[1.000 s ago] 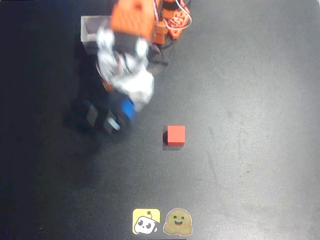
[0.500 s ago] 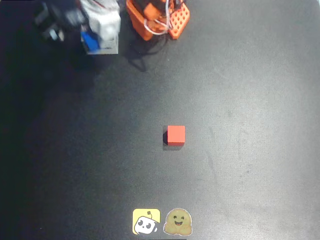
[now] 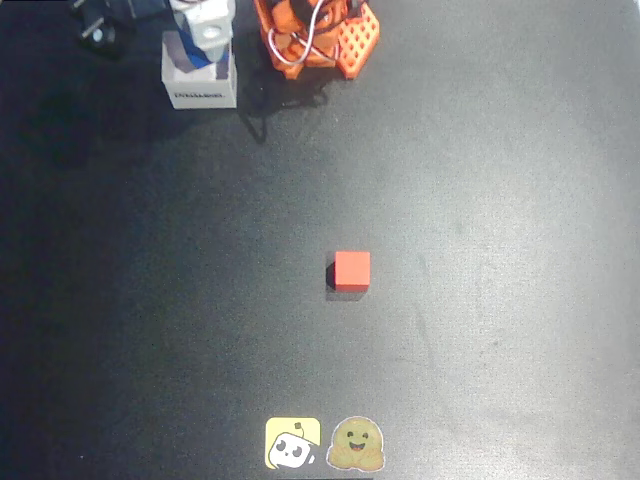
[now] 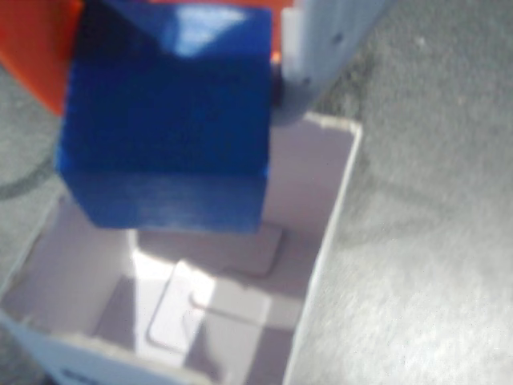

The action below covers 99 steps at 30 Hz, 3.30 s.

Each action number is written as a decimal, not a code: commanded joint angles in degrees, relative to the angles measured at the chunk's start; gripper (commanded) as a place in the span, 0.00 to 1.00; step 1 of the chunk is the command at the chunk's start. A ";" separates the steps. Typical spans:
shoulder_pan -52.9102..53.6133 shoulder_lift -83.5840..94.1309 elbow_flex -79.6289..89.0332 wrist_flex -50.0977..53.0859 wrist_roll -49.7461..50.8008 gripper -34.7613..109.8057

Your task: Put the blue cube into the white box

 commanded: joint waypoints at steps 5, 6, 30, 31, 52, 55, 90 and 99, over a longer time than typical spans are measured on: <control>0.70 2.20 1.14 -1.76 -2.81 0.34; 0.70 3.16 1.23 -1.93 -3.69 0.36; -37.79 4.75 -9.58 -13.62 -28.04 0.24; -41.92 4.92 -9.23 -14.94 -28.83 0.24; -75.23 39.11 23.99 -30.41 -9.05 0.24; -74.62 39.11 31.20 -37.53 -6.86 0.24; -74.53 39.11 32.08 -16.70 -4.92 0.24; -74.53 39.11 32.08 -16.70 -4.92 0.24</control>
